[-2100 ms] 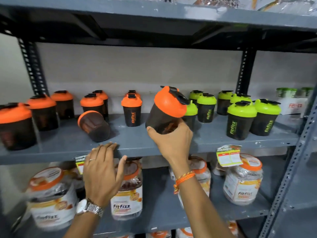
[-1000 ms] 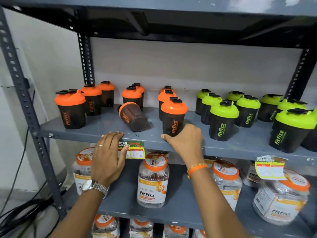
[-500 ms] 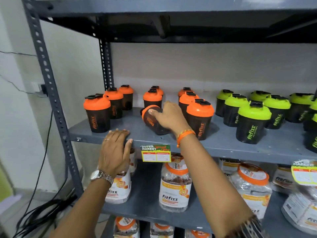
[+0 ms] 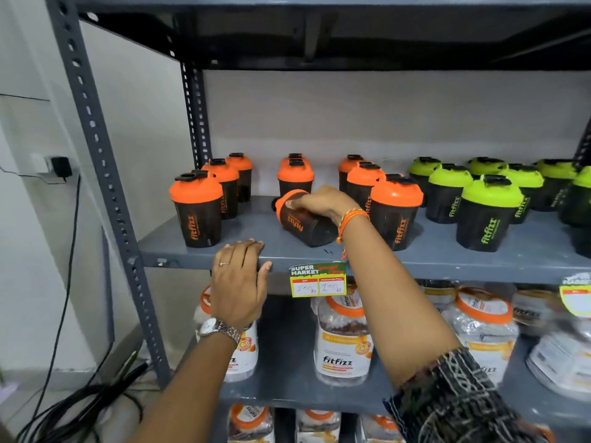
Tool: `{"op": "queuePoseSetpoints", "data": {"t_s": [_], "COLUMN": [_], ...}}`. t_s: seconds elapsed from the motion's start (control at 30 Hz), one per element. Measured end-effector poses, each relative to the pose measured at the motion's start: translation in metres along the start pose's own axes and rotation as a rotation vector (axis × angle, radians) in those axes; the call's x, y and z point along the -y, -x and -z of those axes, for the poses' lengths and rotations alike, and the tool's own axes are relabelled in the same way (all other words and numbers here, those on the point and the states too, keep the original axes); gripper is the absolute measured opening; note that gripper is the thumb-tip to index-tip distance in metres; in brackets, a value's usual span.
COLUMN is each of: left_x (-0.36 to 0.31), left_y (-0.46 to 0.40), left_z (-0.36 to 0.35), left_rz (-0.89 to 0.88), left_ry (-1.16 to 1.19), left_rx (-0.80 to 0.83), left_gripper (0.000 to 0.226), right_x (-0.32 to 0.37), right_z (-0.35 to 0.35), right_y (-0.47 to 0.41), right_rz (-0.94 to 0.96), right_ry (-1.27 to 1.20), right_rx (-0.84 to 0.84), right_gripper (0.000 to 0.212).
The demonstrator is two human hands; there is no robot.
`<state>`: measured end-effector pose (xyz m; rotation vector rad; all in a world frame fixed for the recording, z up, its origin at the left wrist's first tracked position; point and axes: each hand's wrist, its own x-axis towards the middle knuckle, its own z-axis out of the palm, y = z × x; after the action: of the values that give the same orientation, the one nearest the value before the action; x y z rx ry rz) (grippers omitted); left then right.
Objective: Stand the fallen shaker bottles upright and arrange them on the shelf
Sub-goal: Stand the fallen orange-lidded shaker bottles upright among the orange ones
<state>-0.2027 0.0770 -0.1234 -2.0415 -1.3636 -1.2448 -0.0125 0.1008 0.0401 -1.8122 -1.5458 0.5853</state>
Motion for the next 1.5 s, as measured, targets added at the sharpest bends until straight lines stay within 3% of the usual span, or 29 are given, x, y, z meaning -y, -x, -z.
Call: {"op": "queuePoseSetpoints", "data": {"t_s": [0.13, 0.3, 0.53, 0.9, 1.1, 1.2, 1.3, 1.4, 1.5], "left_x": [0.001, 0.0, -0.001, 0.0, -0.004, -0.011, -0.017, -0.019, -0.012], "left_y": [-0.001, 0.002, 0.002, 0.003, 0.002, -0.009, -0.037, -0.076, -0.107], "left_z": [-0.004, -0.006, -0.003, -0.004, 0.005, 0.02, 0.04, 0.052, 0.043], "left_rz": [-0.012, 0.004, 0.009, 0.006, 0.054, 0.124, 0.224, 0.434, 0.617], "left_ry": [-0.01, -0.015, -0.016, -0.007, 0.034, 0.053, 0.144, 0.571, 1.042], "left_rx": [-0.02, -0.042, -0.017, -0.019, 0.032, 0.09, 0.168, 0.344, 0.52], "left_gripper": [0.037, 0.036, 0.04, 0.039, 0.044, 0.043, 0.041, 0.055, 0.086], "right_x": [-0.001, -0.007, -0.021, -0.042, -0.044, -0.055, -0.071, -0.087, -0.11], "right_z": [0.001, -0.006, -0.027, -0.03, -0.018, 0.0, 0.023, 0.046, 0.066], "right_y": [0.009, 0.015, 0.009, 0.008, 0.029, 0.058, 0.095, 0.113, 0.104], "right_rz": [-0.043, 0.042, 0.229, 0.28, 0.341, 0.342, 0.457, 0.512, 0.443], "right_ry": [-0.358, -0.768, -0.985, -0.957, -0.765, -0.571, -0.509, -0.691, -0.775], "right_rx": [0.068, 0.193, 0.256, 0.334, 0.301, 0.197, -0.07, -0.519, -0.792], "right_gripper": [0.033, 0.041, 0.029, 0.048, 0.062, 0.075, 0.062, 0.037, 0.042]}}
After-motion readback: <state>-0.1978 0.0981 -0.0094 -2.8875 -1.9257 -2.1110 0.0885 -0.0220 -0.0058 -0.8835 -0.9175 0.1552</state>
